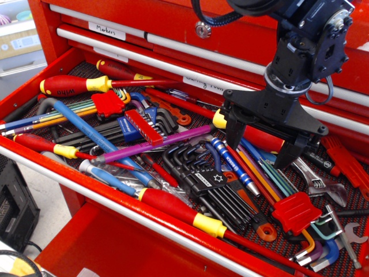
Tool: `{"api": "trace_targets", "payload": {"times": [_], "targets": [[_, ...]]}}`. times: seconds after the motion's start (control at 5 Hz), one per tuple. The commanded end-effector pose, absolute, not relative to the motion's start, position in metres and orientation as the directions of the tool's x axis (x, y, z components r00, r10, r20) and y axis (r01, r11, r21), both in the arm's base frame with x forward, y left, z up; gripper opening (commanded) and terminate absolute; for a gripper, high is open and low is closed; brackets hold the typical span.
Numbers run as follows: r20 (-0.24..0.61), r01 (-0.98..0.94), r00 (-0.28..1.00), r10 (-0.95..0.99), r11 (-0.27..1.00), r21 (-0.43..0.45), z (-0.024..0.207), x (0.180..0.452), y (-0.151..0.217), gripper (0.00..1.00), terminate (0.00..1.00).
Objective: Pick up bit holder
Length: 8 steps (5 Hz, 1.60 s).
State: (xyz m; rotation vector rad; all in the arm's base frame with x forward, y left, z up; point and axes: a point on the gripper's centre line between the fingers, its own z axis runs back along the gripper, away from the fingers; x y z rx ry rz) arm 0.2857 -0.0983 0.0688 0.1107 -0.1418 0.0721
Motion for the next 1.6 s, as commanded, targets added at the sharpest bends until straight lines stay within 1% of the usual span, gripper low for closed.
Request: {"api": "trace_targets", "payload": {"times": [0.0, 0.2, 0.4, 0.6, 0.8, 1.0, 1.2, 1.4], "targets": [[0.145, -0.079, 0.987, 0.064, 0.991, 0.105, 0.069, 0.286, -0.098, 1.00, 0.00], [0.253, -0.260, 0.945, 0.206, 0.944, 0.201, 0.082, 0.292, -0.066, 1.00, 0.00], [0.354, -0.451, 0.864, 0.357, 0.862, 0.232, 0.091, 0.290, -0.027, 1.00, 0.00], [0.361, -0.592, 0.780, 0.511, 0.789, 0.164, 0.087, 0.295, 0.005, 1.00, 0.00], [0.341, -0.582, 0.784, 0.520, 0.806, 0.110, 0.079, 0.303, 0.037, 1.00, 0.00], [0.363, -0.603, 0.758, 0.543, 0.795, 0.070, 0.067, 0.297, 0.051, 1.00, 0.00], [0.351, -0.611, 0.748, 0.563, 0.791, 0.032, 0.050, 0.291, 0.058, 1.00, 0.00], [0.355, -0.612, 0.738, 0.573, 0.791, -0.005, 0.037, 0.293, 0.062, 1.00, 0.00]]}}
